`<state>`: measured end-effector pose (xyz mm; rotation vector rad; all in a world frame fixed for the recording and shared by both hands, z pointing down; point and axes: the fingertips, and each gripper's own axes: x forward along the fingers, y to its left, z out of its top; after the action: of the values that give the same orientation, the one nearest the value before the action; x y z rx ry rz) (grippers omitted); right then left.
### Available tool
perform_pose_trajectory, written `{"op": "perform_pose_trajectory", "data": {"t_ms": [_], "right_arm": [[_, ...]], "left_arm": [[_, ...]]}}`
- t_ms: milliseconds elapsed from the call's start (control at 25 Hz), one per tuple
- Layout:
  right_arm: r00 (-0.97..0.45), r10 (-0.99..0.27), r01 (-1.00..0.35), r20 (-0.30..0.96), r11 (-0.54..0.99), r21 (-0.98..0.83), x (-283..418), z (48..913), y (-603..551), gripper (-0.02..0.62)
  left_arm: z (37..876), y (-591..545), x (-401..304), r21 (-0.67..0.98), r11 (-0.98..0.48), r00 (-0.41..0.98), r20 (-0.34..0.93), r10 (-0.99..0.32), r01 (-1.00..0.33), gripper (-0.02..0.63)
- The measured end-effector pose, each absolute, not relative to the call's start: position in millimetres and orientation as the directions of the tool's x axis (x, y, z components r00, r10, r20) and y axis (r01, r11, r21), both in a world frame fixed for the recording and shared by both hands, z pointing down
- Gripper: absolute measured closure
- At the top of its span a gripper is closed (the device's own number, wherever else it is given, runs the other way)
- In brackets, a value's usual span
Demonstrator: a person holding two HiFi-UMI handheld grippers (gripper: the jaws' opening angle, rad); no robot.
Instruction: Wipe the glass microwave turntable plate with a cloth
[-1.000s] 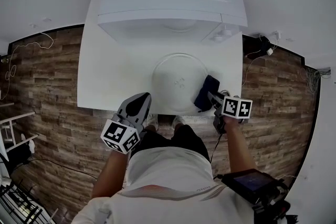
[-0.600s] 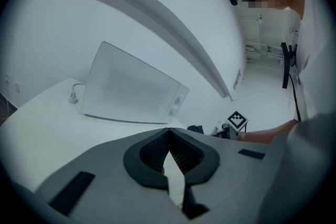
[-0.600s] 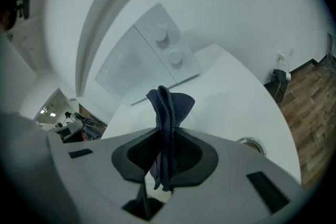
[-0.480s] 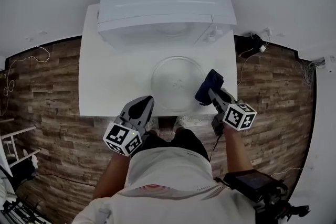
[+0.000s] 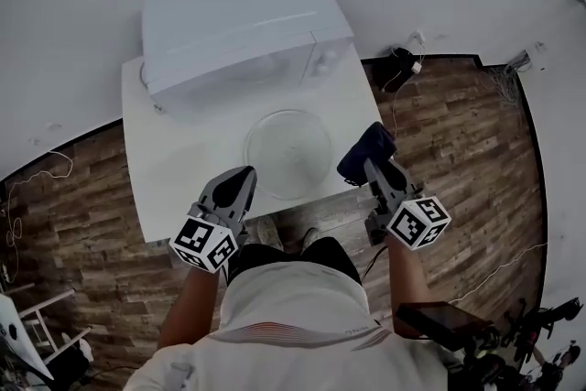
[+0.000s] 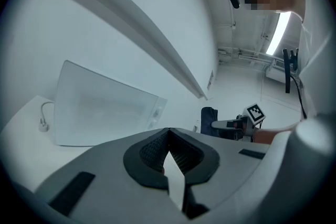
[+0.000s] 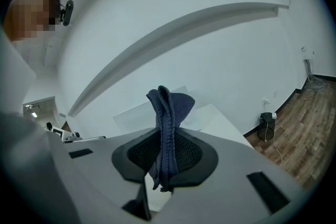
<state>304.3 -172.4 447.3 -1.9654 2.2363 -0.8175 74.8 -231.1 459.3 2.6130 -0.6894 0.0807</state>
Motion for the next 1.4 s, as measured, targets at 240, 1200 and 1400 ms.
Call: {"op": "perform_pose_trajectory", "data": {"t_ms": [240,1200,1400], "right_arm": [[-0.179,-0.957,-0.928,0.229,0.086,-0.363,299.2,417.4,-144.4,0.531],[-0.290,-0.956,-0.924,0.044,0.268,-0.271,250.8,337.7,17.3,0.532],[-0.284,-0.958,-0.935,0.027,0.271,-0.228,234.7,322.3,16.1,0.532]], "left_arm": [[431.1,-209.3,77.8,0.359,-0.808,0.882,0.126,-0.454,-0.467,0.597],[358.3,-38.2,21.9,0.275,-0.764,0.806,0.077,-0.587,-0.583,0.596],[342.1,-41.0,9.3,0.246,-0.782,0.813,0.049,-0.580,-0.572,0.596]]}}
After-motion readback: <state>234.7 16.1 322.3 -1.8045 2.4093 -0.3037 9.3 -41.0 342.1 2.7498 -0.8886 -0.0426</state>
